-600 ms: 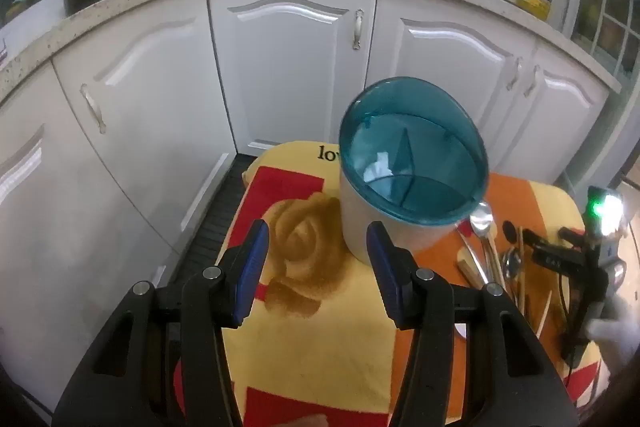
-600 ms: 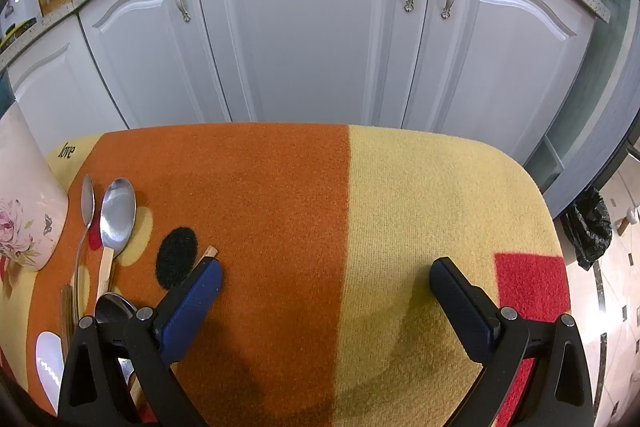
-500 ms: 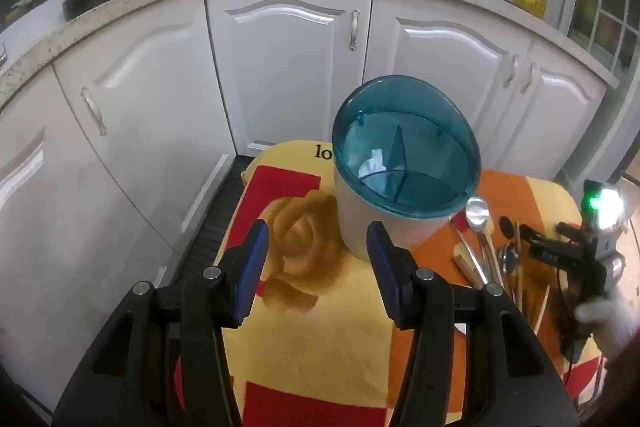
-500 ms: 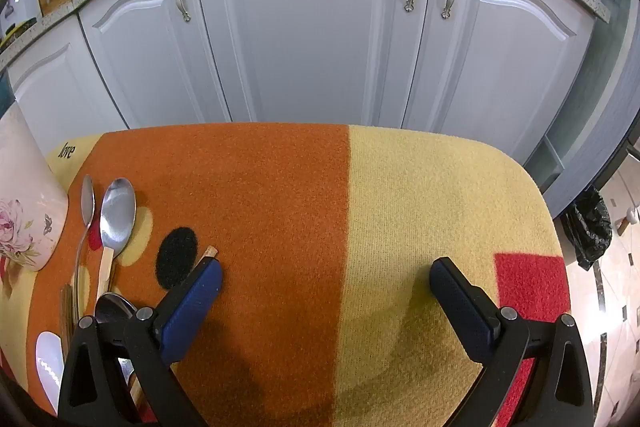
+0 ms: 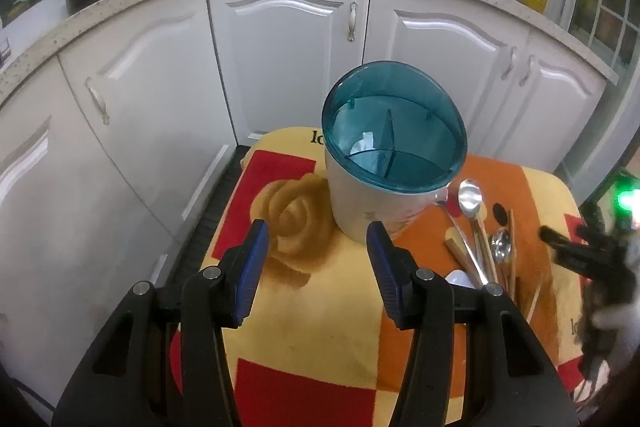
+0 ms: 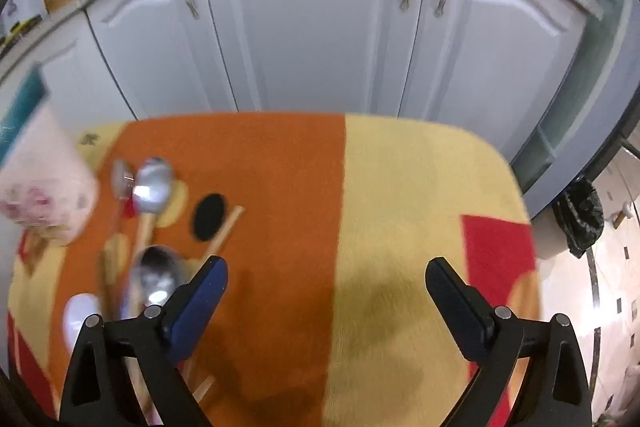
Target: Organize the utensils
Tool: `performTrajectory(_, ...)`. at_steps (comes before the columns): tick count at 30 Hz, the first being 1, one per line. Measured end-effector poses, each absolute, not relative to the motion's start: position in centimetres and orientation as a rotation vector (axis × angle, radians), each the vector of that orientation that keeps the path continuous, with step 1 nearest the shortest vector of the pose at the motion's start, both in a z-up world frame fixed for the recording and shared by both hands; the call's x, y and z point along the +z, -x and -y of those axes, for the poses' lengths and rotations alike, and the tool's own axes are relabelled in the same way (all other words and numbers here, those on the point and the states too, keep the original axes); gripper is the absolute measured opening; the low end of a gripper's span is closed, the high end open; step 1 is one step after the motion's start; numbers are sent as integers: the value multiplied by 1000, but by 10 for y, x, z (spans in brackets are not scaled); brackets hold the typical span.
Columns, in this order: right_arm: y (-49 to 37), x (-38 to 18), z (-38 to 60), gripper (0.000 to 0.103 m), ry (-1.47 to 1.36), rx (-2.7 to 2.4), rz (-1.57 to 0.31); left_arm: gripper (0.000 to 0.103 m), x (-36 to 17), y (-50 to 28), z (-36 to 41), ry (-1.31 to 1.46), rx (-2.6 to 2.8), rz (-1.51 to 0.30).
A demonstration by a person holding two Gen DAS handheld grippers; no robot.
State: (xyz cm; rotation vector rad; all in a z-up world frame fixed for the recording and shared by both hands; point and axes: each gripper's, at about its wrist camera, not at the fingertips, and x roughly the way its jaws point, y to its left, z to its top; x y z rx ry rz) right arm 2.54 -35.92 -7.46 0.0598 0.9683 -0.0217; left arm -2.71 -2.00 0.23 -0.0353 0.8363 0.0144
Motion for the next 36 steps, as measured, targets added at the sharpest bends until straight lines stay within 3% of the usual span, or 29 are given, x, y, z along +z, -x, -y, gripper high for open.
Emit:
performTrajectory(8,36,4,321,99,-78,31,-816,50,14,35,32,51,-34,-813)
performTrajectory(15,61,31,313,99,-66,4,-743,50,24,46,44,28,-68,-791)
performTrajectory(36,68,35,291,99,-7,50,-758,50,25,56,60,-16,-107,-779)
